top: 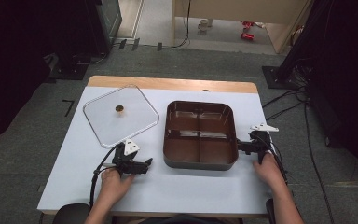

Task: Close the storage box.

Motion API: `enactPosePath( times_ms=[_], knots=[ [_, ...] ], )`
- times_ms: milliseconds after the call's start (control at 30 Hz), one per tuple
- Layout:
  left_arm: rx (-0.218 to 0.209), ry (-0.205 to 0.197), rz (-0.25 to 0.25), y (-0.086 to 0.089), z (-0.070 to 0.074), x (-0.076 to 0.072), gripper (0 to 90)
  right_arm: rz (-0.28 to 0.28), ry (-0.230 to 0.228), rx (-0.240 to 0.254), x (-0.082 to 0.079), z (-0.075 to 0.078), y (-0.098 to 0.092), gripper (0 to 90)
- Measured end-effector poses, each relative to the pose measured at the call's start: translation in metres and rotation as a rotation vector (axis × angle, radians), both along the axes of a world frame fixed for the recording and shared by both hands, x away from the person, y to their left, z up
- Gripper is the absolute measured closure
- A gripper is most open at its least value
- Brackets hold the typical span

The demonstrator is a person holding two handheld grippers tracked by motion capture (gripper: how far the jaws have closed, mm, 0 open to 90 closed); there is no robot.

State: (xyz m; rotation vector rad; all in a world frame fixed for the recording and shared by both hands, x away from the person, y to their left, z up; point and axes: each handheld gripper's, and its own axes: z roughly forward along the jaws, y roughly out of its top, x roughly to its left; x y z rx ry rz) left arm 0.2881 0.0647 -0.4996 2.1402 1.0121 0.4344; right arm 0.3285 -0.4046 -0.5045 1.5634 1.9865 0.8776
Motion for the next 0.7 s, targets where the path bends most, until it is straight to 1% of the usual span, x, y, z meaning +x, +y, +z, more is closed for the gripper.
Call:
enactPosePath(
  times_ms=[700],
  knots=[
    [0.003, -0.002, 0.001, -0.0003, -0.0001, -0.0003, 13.1, 0.0, 0.001, 0.001, 0.0, 0.0, -0.0001, 11.0]
  ],
)
